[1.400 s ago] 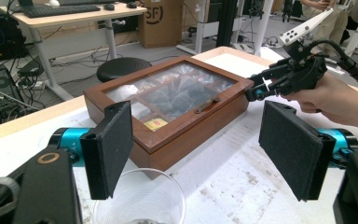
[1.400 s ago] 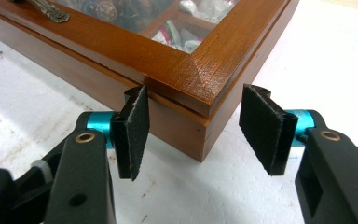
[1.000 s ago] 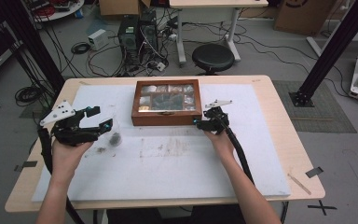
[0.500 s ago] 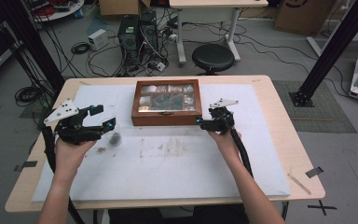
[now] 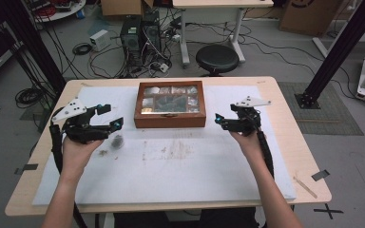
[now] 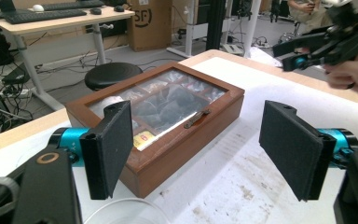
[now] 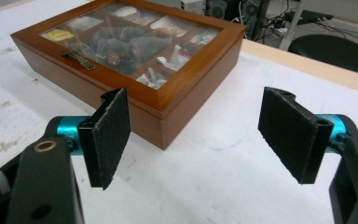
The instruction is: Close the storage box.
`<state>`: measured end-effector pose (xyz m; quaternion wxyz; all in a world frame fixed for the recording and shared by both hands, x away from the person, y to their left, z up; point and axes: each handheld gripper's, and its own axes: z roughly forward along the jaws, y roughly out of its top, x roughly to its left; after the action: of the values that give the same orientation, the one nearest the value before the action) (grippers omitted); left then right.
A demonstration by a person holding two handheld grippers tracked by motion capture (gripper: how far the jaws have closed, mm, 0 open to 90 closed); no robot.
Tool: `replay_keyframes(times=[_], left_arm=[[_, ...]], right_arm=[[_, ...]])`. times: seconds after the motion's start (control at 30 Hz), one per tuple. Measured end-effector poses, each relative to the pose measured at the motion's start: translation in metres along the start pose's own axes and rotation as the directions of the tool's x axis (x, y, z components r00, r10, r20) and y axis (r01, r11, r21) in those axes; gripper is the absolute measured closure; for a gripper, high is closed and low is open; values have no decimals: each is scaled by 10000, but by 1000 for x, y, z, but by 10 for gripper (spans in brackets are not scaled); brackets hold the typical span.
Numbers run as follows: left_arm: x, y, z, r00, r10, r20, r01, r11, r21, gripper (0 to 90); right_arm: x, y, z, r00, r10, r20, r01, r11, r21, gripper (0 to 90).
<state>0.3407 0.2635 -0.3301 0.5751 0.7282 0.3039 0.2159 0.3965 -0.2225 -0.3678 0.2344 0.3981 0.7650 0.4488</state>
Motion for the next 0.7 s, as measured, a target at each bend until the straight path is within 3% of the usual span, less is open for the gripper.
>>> replay_keyframes(times=[0.33, 0.7], left_arm=[[-2, -1, 17, 9999, 74, 153, -76, 9999, 117, 256], [-3, -2, 20, 9998, 16, 191, -19, 9999, 155, 256]], right_arm=[[-26, 5, -42, 9992, 321, 255, -299, 9961, -829, 237], [-33, 4, -49, 9982, 482, 362, -450, 9954, -850, 226]])
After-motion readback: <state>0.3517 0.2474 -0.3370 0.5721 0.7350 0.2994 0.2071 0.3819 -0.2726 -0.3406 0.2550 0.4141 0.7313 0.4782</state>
